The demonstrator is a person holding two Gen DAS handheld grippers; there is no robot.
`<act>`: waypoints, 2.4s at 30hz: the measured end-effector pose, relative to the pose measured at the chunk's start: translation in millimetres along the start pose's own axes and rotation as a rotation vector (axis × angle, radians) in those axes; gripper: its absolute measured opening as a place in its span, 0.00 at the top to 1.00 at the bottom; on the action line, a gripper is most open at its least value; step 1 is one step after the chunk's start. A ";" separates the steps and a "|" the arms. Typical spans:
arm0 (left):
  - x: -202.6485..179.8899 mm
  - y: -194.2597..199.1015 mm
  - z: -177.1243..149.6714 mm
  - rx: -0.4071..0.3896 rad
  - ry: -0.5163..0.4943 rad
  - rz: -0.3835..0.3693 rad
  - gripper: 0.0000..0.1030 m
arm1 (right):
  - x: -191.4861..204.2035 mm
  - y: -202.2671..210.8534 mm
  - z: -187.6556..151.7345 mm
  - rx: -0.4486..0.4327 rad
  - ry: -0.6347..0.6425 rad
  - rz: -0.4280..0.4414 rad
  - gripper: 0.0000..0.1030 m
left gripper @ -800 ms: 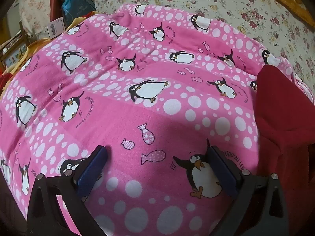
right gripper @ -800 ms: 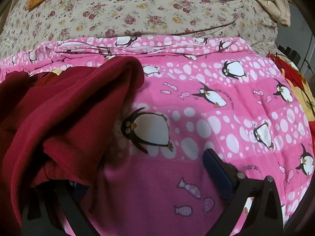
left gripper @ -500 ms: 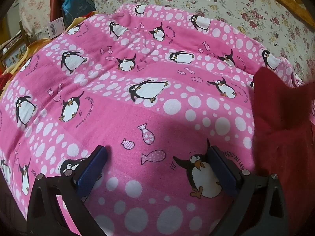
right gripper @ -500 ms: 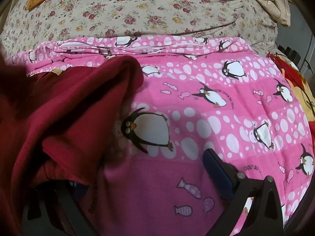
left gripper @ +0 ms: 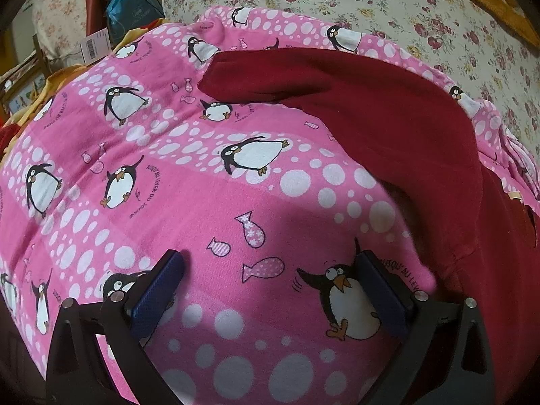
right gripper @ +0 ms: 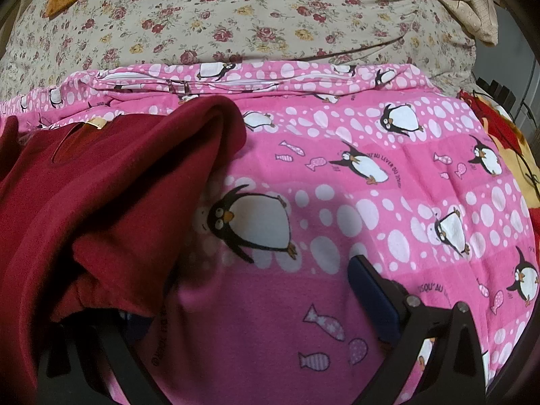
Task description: Fold small clothes
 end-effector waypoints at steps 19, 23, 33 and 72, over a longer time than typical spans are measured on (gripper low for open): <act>-1.6 5.2 -8.2 0.027 -0.033 -0.002 0.16 | 2.0 3.1 0.4 0.012 0.009 -0.029 0.00; -3.4 14.1 -14.5 0.043 -0.053 -0.010 0.19 | 1.7 18.9 -13.2 0.073 -0.011 -0.059 0.00; -22.8 72.6 -30.5 -0.093 -0.109 -0.054 0.33 | 29.8 115.9 -41.3 -0.027 0.002 0.118 0.00; -83.7 103.6 -57.3 -0.120 -0.247 -0.152 0.33 | 185.2 106.4 -24.8 0.053 -0.014 0.244 0.00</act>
Point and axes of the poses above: each gripper's, at about its wrist camera, not at the fingertips, and y roughly against the way its jaws point, x to its left, z to its top, the point moved 7 cm from there along -y, roughly the way its jaws point, and after that the axes turned 12 degrees about x, right-handed, at the moved point
